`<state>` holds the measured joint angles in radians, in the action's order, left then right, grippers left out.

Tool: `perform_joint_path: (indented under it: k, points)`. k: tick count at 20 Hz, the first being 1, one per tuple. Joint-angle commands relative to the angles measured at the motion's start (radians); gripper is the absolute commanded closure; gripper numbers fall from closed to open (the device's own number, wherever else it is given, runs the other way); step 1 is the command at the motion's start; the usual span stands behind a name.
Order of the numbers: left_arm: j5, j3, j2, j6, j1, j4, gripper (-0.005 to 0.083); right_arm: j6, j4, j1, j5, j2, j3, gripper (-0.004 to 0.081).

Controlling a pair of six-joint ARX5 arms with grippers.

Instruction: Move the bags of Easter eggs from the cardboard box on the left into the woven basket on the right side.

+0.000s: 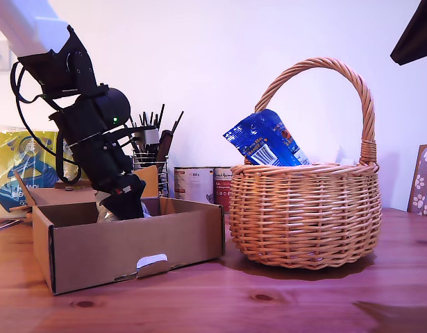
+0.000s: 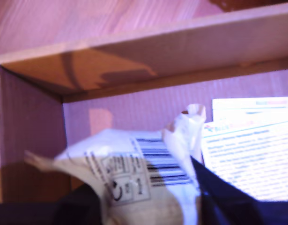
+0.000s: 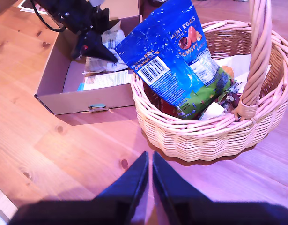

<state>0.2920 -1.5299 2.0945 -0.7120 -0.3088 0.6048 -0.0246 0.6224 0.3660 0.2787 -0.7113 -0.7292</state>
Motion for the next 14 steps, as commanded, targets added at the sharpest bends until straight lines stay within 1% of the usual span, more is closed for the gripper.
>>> perform_joint_path:
  k: [1, 6, 8, 10, 14]
  points:
    - [-0.008, 0.022, -0.008, 0.006, -0.002, 0.028, 0.0557, -0.002, -0.004, -0.004, 0.000, 0.001, 0.018, 0.0775]
    - [-0.014, 0.022, -0.119, 0.008, -0.011, 0.104, 0.0557, -0.002, -0.004, -0.004, 0.000, 0.001, 0.018, 0.0775]
    - [-0.037, 0.022, -0.155, 0.034, -0.021, 0.151, 0.0556, -0.002, -0.004, -0.004, 0.000, 0.001, 0.018, 0.0775]
    - [-0.040, 0.022, -0.192, 0.055, -0.036, 0.185, 0.0556, -0.002, -0.004, -0.004, 0.000, 0.001, 0.018, 0.0775]
    - [-0.039, 0.022, -0.290, 0.058, -0.068, 0.196, 0.0556, -0.002, -0.004, -0.004, 0.000, 0.001, 0.018, 0.0775]
